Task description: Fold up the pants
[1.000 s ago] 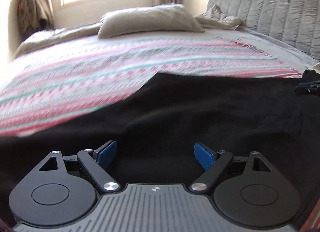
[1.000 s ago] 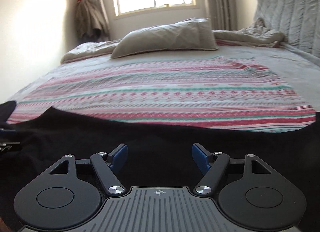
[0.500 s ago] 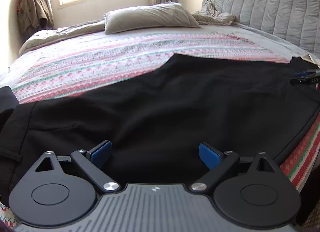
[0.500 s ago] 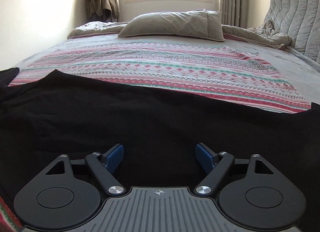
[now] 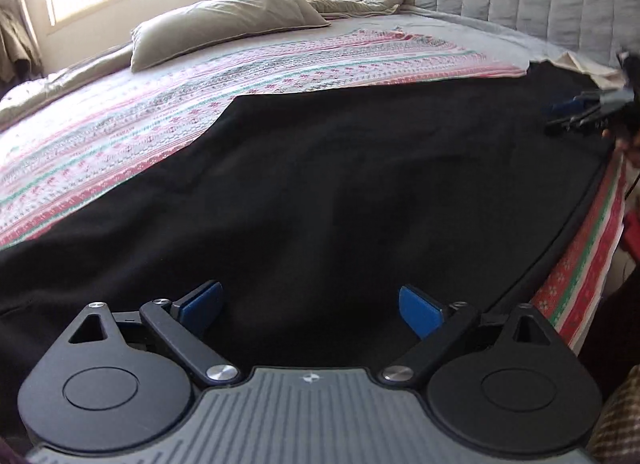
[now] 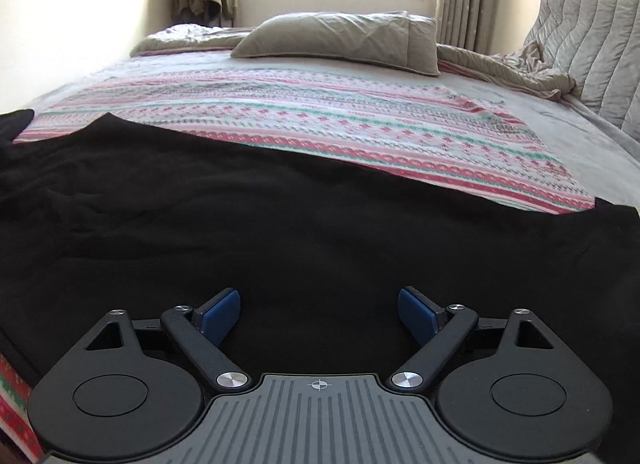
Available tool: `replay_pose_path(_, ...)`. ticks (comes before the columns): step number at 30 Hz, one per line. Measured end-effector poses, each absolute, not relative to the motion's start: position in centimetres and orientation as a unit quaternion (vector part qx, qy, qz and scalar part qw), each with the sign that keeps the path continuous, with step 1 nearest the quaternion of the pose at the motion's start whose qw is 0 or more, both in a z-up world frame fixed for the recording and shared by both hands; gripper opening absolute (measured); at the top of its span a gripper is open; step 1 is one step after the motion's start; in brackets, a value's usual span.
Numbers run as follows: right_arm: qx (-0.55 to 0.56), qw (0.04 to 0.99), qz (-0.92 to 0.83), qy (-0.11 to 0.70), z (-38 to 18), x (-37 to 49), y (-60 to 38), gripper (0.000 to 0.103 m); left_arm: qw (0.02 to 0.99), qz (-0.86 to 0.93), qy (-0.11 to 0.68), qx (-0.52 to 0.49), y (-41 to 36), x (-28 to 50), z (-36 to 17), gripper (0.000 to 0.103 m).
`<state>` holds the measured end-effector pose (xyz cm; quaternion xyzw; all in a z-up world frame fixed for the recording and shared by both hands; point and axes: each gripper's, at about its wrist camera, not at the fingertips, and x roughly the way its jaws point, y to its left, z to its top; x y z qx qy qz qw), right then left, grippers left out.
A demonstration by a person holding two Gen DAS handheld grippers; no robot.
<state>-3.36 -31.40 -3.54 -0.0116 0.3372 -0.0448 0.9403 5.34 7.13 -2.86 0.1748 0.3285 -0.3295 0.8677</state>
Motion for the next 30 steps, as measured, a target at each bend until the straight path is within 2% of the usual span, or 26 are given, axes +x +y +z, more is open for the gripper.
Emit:
replay_pose_path(2,-0.012,0.936,-0.061,0.347,-3.5,-3.9,-32.2,0.093,0.865,-0.331,0.338,0.166,7.2,5.6,-2.8,0.103)
replay_pose_path(7,0.009,0.921,-0.115,0.373,-1.9,-5.1,-35.0,0.094,0.87,-0.343,0.329,0.132,6.8,5.6,-2.1,0.103)
replay_pose_path(10,0.002,0.932,-0.163,0.324,1.0,-7.4,-36.8,0.095,0.875,-0.359,0.309,0.1,6.1,5.2,-1.2,0.103)
replay_pose_path(15,0.066,0.927,-0.24,0.28,3.7,-10.5,-42.1,0.095,0.876,-0.381,0.291,0.061,4.0,5.1,-0.6,0.103)
replay_pose_path(21,0.133,0.89,-0.318,0.299,2.3,-12.7,-47.9,0.094,0.873,-0.387,0.294,0.042,1.2,6.5,-0.4,0.103)
replay_pose_path(30,0.189,0.856,-0.32,0.358,-1.4,-14.0,-50.1,0.086,0.861,-0.399,0.308,0.063,-1.2,5.7,-0.9,0.103)
